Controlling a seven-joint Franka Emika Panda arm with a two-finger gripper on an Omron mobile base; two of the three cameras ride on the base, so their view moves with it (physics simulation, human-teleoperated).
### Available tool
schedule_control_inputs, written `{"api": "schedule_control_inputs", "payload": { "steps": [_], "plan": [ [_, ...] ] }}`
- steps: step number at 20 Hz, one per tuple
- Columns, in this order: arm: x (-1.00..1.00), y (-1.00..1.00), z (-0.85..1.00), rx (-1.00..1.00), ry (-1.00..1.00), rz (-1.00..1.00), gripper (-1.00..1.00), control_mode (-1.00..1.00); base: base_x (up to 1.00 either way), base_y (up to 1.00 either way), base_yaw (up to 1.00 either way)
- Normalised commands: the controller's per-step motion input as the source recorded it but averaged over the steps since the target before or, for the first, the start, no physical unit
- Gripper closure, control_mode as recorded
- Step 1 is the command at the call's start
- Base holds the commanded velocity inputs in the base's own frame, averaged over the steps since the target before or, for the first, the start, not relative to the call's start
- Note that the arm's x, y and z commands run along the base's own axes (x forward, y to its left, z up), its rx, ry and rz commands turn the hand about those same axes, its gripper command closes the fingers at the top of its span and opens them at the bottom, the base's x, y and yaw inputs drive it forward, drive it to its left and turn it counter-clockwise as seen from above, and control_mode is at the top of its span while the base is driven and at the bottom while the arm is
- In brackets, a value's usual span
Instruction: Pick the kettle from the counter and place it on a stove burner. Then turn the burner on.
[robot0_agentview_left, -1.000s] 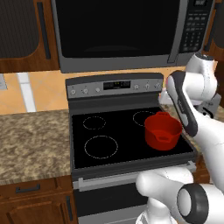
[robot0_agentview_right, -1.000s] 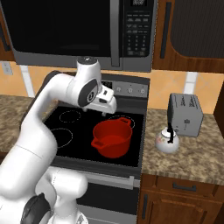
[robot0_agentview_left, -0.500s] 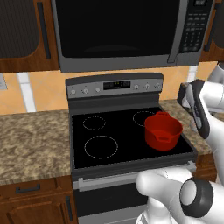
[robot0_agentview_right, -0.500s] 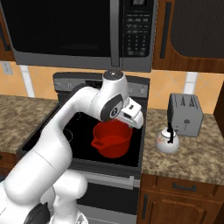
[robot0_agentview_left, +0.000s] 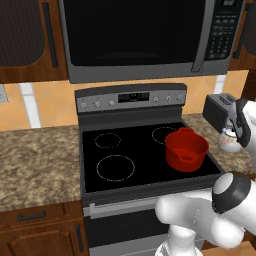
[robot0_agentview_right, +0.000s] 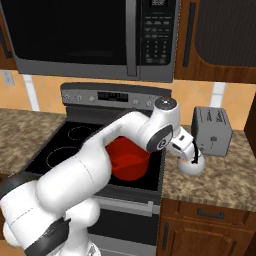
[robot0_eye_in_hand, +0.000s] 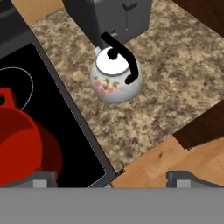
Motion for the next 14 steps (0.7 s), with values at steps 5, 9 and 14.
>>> {"api": "schedule_control_inputs", "payload": {
  "steps": [5, 9, 14],
  "plan": [
    [0.51, -1.0, -0.25, 0.05, 0.0, 0.28, -1.0, -1.0, 0.0, 0.0, 0.0],
    [0.41, -0.58, -0.26, 0.03, 0.0, 0.34, -1.0, -1.0, 0.0, 0.0, 0.0],
    [0.06, -0.07, -0.14, 0.0, 0.01, 0.09, -1.0, -1.0, 0.0, 0.0, 0.0]
  ]
}}
